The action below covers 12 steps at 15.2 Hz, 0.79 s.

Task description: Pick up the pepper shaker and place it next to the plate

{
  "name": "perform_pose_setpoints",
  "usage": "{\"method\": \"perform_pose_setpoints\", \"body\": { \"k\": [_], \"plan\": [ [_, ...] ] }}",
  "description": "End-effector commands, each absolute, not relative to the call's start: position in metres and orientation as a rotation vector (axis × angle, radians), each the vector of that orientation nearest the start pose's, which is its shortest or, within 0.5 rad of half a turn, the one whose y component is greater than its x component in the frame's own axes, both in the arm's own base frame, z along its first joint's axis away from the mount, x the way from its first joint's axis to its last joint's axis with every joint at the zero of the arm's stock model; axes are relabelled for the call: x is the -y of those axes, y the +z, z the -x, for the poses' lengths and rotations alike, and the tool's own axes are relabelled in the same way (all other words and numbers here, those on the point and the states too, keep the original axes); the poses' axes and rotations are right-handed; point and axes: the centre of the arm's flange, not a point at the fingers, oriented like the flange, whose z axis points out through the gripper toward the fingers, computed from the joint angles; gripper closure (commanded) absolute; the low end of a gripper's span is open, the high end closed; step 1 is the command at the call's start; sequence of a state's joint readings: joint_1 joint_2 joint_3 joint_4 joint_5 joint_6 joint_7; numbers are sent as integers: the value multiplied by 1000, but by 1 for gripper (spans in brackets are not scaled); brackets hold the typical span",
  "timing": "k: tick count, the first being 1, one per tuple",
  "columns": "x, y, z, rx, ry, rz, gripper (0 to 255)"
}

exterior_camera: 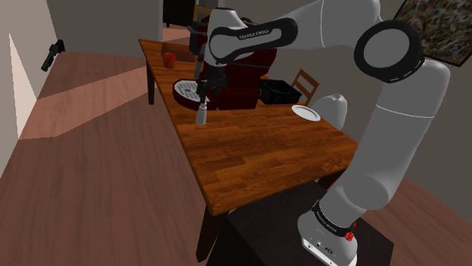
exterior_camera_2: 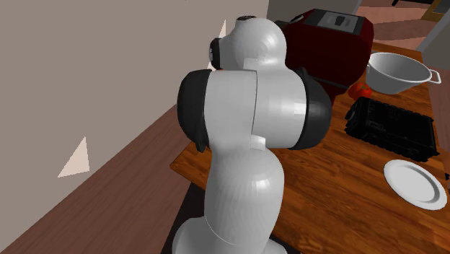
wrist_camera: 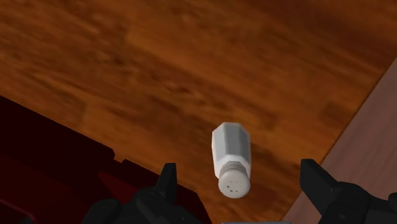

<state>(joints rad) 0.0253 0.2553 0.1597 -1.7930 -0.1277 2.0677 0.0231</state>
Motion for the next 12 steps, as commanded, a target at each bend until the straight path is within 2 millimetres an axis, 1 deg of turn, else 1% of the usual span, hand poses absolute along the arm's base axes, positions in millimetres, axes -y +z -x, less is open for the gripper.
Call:
{"method": "perform_pose_setpoints", "body": {
  "k": [1,7,8,12],
  "plan": [
    [-109,403,-635,354,-53,3190,0],
    [-107,371,-636,354,-53,3190,0],
    [-106,363,-637,354,-53,3190,0],
    [-106,363,-637,354,-53,3190,0]
  ]
}}
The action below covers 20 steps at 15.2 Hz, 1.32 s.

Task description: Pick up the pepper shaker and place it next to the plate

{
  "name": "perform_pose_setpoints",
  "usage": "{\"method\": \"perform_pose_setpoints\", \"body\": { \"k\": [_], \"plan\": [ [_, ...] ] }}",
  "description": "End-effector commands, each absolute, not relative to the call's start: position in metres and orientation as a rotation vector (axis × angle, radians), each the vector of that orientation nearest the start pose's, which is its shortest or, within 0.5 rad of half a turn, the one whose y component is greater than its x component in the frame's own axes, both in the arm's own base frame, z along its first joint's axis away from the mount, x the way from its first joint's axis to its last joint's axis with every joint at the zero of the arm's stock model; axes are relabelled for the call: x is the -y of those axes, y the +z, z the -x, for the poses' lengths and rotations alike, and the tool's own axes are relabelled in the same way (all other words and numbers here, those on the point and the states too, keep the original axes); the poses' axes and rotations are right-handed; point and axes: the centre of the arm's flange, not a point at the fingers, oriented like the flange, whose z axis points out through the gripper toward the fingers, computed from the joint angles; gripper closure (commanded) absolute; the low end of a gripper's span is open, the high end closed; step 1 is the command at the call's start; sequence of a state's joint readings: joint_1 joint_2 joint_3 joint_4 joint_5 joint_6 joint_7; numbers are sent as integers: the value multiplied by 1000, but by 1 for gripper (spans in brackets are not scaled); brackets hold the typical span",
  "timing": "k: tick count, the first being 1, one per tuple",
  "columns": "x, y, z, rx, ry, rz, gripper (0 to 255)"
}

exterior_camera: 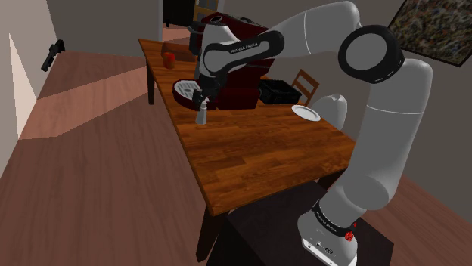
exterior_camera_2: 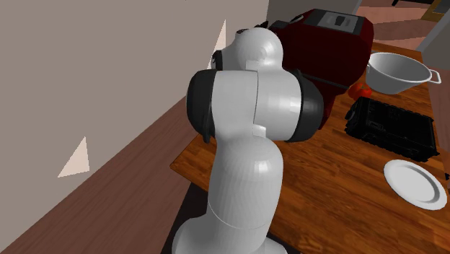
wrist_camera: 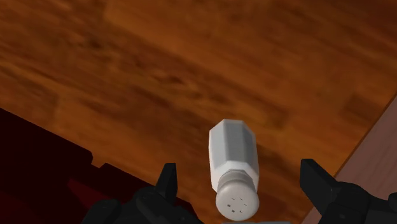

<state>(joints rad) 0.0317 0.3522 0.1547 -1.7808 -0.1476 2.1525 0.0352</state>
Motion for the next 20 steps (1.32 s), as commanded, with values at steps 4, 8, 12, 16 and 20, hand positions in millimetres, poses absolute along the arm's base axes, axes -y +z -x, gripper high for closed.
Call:
{"method": "perform_pose_setpoints", "body": {
  "k": [4,8,12,16,20],
  "plan": [
    [-106,363,-637,354,-53,3190,0],
    [-106,363,-637,354,-53,3190,255],
    [-106,363,-637,354,-53,3190,255],
    [-106,374,-637,354,-53,3190,255],
    [-106,395,-637,354,-53,3190,255]
  ]
}}
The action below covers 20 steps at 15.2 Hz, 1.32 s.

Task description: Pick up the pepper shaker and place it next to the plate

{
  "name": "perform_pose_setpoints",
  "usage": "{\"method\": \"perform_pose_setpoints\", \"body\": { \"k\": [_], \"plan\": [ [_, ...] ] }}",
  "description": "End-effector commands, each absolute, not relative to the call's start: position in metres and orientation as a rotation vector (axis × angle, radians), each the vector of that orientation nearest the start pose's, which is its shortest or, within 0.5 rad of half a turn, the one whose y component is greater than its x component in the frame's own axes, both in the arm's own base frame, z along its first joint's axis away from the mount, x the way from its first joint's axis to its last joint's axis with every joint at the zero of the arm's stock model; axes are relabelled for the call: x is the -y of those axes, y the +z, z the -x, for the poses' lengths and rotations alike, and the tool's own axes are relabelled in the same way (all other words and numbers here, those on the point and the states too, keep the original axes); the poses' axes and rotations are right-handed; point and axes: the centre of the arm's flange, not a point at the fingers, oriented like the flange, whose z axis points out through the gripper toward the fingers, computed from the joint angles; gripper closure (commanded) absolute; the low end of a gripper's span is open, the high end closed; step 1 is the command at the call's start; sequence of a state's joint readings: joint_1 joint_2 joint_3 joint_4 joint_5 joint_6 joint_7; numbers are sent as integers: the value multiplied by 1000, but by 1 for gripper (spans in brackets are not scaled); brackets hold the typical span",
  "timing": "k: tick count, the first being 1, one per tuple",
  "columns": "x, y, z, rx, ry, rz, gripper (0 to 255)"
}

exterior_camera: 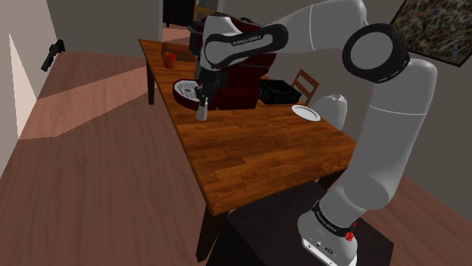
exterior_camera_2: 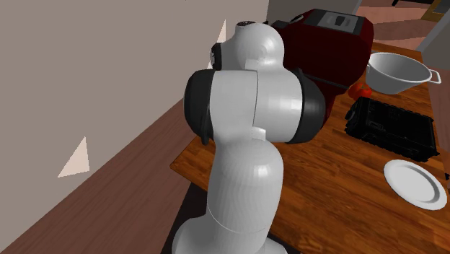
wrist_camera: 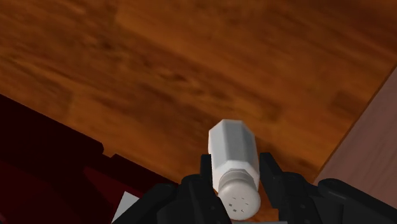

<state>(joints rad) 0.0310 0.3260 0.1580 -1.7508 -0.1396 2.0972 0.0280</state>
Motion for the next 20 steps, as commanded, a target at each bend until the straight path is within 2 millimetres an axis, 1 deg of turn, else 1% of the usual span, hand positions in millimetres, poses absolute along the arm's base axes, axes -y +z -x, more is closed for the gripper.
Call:
{"method": "perform_pose_setpoints", "body": {
  "k": [1,20],
  "plan": [
    [-106,400,-637,354,-53,3190,255],
    [-106,500,-637,354,-53,3190,255]
  ]
}}
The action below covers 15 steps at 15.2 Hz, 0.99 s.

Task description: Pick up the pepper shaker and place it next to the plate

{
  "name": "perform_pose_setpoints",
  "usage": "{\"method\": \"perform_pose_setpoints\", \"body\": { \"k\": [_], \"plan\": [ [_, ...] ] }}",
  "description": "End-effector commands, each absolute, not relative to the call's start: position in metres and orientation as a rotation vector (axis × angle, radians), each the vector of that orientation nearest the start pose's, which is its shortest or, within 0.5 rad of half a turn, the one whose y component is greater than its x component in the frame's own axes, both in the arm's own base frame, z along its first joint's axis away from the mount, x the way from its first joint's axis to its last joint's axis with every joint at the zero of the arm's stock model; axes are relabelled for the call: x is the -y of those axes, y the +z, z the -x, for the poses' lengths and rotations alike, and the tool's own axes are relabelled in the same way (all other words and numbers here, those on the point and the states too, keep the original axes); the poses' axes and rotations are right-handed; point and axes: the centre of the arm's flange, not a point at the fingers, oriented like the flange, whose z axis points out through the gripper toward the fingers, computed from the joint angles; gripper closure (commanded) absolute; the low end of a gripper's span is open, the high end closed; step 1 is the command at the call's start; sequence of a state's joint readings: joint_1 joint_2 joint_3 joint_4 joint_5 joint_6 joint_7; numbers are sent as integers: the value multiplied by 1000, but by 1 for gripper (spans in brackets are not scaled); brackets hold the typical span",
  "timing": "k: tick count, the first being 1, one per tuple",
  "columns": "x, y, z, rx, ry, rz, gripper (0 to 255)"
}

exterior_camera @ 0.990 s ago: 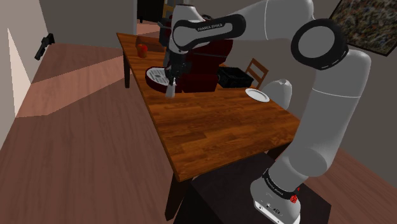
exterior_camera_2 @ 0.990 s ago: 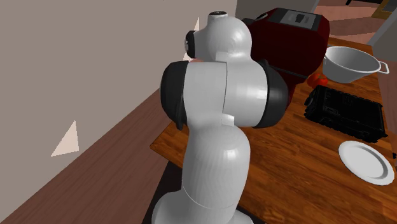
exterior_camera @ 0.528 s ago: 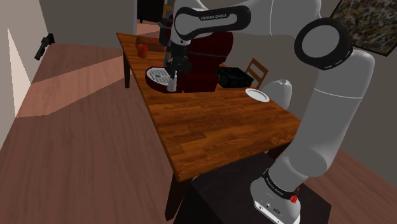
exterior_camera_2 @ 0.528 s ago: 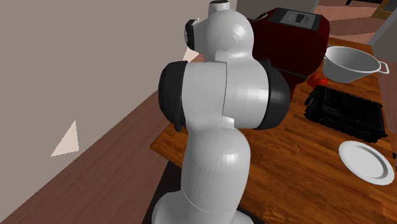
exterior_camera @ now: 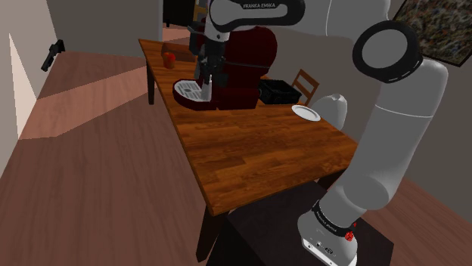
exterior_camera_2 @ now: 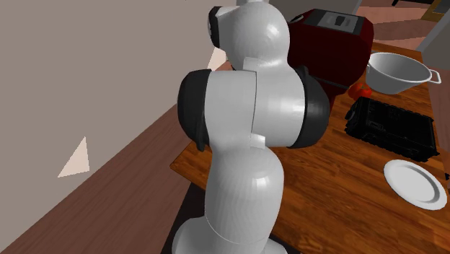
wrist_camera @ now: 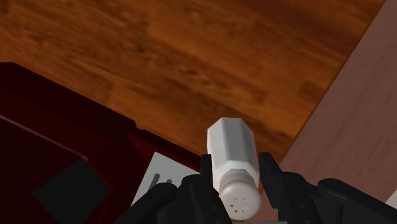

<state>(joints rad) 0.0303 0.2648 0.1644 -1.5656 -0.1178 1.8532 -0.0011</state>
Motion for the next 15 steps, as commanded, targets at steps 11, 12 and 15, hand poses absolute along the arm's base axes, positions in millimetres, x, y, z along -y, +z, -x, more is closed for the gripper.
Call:
{"method": "perform_pose_setpoints", "body": {
  "k": [11,12,15],
  "plan": [
    [-82,544,-626,354,-53,3190,255],
    [-70,544,-620,354,-53,3190,255],
    [-34,544,-604,354,-53,3190,255]
  ]
}}
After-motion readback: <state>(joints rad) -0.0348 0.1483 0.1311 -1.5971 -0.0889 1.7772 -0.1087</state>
